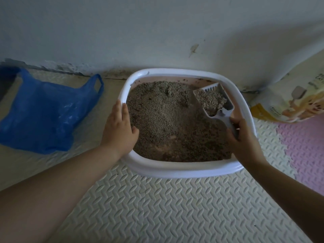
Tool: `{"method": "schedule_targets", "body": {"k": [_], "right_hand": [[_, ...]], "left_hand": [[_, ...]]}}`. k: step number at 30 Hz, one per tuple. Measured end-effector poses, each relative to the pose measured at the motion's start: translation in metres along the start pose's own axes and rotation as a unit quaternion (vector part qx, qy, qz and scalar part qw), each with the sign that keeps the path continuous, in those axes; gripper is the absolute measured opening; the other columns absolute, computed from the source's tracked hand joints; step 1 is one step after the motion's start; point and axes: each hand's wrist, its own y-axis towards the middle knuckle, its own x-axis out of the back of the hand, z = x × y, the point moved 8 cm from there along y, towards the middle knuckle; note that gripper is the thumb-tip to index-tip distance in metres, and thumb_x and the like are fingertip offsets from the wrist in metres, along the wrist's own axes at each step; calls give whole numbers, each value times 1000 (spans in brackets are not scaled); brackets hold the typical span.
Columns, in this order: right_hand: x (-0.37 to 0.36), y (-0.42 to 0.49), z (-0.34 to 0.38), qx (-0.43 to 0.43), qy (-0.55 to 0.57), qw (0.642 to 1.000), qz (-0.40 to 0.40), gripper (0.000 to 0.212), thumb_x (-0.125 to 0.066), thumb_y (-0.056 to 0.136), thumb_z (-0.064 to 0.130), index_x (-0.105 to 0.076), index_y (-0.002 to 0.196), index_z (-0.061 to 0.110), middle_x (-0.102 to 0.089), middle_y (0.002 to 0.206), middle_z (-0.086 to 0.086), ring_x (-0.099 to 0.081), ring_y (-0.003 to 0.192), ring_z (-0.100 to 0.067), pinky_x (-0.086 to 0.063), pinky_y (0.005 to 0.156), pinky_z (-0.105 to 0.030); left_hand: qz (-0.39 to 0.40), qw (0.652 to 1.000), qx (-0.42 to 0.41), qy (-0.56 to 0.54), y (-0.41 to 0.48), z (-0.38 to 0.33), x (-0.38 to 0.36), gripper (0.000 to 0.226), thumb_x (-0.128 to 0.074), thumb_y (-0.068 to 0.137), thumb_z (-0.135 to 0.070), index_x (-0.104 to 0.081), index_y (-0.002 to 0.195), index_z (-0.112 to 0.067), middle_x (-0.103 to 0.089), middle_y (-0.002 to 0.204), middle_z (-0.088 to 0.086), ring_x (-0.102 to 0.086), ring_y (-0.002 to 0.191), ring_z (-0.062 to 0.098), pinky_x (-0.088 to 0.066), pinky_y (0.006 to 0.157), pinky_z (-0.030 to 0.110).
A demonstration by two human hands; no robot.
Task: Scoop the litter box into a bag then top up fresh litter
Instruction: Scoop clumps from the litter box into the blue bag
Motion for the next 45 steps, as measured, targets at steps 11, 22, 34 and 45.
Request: {"method": "schedule_targets", "body": {"k": [11,22,34,45], "right_hand": [[35,-32,-30,-52,-41,998,13,37,-57,90,14,-49,125,23,-58,88,12,-56,74,-3,-36,55,-23],[29,-42,-28,-17,-83,995,54,34,-59,88,16,-50,121,23,-62,92,4,-60,76,-15,-49,63,-38],[21,-44,-17,13,-90,992,88,32,-58,89,17,-51,120,25,-64,93,6,-61,77,-15,-50,66,-38],[14,-46,-15,11,-99,990,99,28,-55,90,20,-51,117,26,-61,90,9,-59,72,-9,-47,58,-29]], "left_hand": [[2,1000,-3,12,2,2,-2,76,-44,94,-32,-3,152,-6,8,159,13,-3,146,30,-16,118,41],[9,1000,2,13,2,0,-2,76,-44,94,-32,-2,152,-6,8,159,12,-3,146,31,-18,118,44],[9,1000,2,27,3,2,-3,76,-44,94,-32,-2,152,-6,9,159,12,-3,146,30,-17,118,43],[9,999,3,34,3,1,-3,76,-43,94,-33,0,152,-6,10,159,12,1,147,29,-15,118,42]]}}
